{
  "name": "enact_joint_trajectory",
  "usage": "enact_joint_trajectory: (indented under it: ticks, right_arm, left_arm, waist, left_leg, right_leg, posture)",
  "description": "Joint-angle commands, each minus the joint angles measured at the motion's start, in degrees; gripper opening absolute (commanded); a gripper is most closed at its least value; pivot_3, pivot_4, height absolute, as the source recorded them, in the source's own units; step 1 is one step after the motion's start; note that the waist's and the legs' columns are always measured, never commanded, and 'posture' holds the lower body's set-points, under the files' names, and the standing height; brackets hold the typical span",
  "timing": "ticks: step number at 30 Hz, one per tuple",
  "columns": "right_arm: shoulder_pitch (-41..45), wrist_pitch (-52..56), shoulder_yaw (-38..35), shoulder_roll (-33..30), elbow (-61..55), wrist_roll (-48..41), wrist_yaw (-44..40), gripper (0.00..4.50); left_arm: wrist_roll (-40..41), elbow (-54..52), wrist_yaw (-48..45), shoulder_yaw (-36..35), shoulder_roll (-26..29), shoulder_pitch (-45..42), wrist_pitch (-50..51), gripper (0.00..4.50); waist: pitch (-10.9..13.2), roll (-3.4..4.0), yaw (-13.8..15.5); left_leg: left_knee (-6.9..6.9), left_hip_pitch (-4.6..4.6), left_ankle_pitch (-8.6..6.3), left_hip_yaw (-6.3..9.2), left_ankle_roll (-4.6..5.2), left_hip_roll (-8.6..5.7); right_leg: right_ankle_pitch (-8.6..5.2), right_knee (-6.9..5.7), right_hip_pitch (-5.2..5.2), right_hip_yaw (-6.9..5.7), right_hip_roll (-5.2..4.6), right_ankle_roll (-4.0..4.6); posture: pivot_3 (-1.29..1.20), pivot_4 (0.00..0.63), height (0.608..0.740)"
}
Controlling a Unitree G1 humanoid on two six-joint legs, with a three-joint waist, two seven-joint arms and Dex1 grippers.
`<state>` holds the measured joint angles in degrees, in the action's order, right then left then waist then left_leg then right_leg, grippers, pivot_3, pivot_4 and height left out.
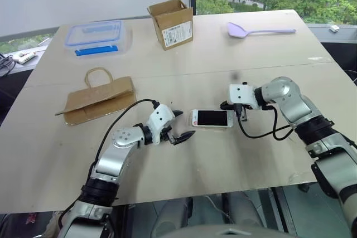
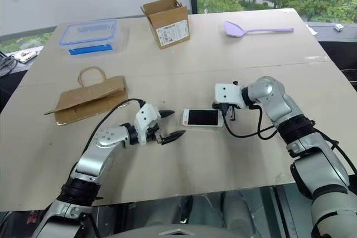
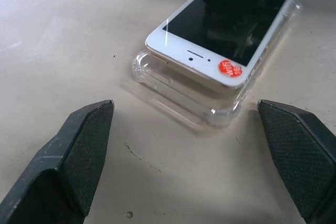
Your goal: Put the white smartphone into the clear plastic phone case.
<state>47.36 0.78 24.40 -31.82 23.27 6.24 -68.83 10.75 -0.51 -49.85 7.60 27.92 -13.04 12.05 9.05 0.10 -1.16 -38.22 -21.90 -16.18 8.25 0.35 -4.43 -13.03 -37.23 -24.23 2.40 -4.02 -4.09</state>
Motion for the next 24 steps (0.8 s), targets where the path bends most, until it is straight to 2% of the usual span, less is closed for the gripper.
enact_joint_trajectory:
  ticks: [1,5,9,11,14,19,24]
  right_arm:
    - [-0.1,0.4,-2.0,-0.8,-3.6,-1.5,-1.4,0.08]
    - [0.0,3.1,-4.8,-0.3,-6.5,-1.0,3.8,0.08]
    - [-1.6,14.8,-7.8,0.9,-16.2,-7.9,2.0,0.08]
    - [-3.4,22.4,-7.3,2.9,-22.1,-10.7,2.5,0.08]
    - [-6.2,26.9,-5.1,5.4,-25.8,-10.2,5.3,0.08]
    - [-8.6,28.7,-1.9,8.9,-24.3,-8.0,9.8,0.08]
    - [-9.4,27.8,2.5,9.7,-18.5,-4.1,11.7,0.08]
  left_arm:
    - [0.2,-1.0,0.0,-0.5,0.7,0.9,0.2,4.50]
    - [0.2,-0.9,0.2,-0.4,0.5,0.8,0.2,4.50]
    - [0.4,-0.7,0.1,-0.6,0.5,0.7,0.3,4.50]
    - [1.3,-0.6,0.2,-1.2,0.1,0.8,0.7,4.50]
    - [3.0,-0.4,-0.4,-2.1,-0.2,1.0,1.3,4.50]
    - [5.1,0.9,-0.8,-3.4,0.0,0.5,2.9,4.50]
    - [5.6,2.2,-1.3,-3.9,0.4,0.3,3.2,4.50]
  waist:
    - [0.0,0.00,0.0]
    - [0.0,0.00,0.0]
    - [0.0,0.00,0.0]
    - [0.0,0.00,0.0]
    - [0.0,0.00,0.1]
    - [0.0,0.00,0.2]
    - [0.0,0.00,0.0]
  left_leg:
    - [0.00,0.00,0.00,0.00,0.00,0.00]
    - [0.00,0.00,0.00,0.00,0.00,0.00]
    - [0.00,-0.01,0.00,0.00,0.00,0.01]
    - [0.00,-0.02,0.00,0.01,-0.01,0.03]
    - [-0.01,0.00,0.00,0.01,-0.01,0.05]
    - [-0.08,-0.01,0.00,0.01,0.00,-0.04]
    - [-0.07,0.05,0.01,-0.02,-0.02,0.00]
  right_leg:
    - [0.00,0.00,0.00,0.00,0.00,0.00]
    - [0.00,-0.01,-0.01,0.01,0.00,0.00]
    - [0.00,-0.07,-0.03,0.02,-0.01,0.00]
    - [0.00,-0.07,-0.03,0.03,-0.02,0.01]
    - [0.00,-0.09,-0.03,0.04,-0.03,0.01]
    - [0.00,-0.19,-0.04,0.04,-0.04,0.00]
    - [-0.01,-0.32,-0.07,0.05,-0.01,0.01]
  posture:
    - [0.00,0.150,0.740]
    - [0.00,0.150,0.740]
    - [0.00,0.150,0.740]
    - [0.00,0.150,0.740]
    - [0.00,0.150,0.740]
    - [0.00,0.150,0.740]
    - [0.00,0.150,0.740]
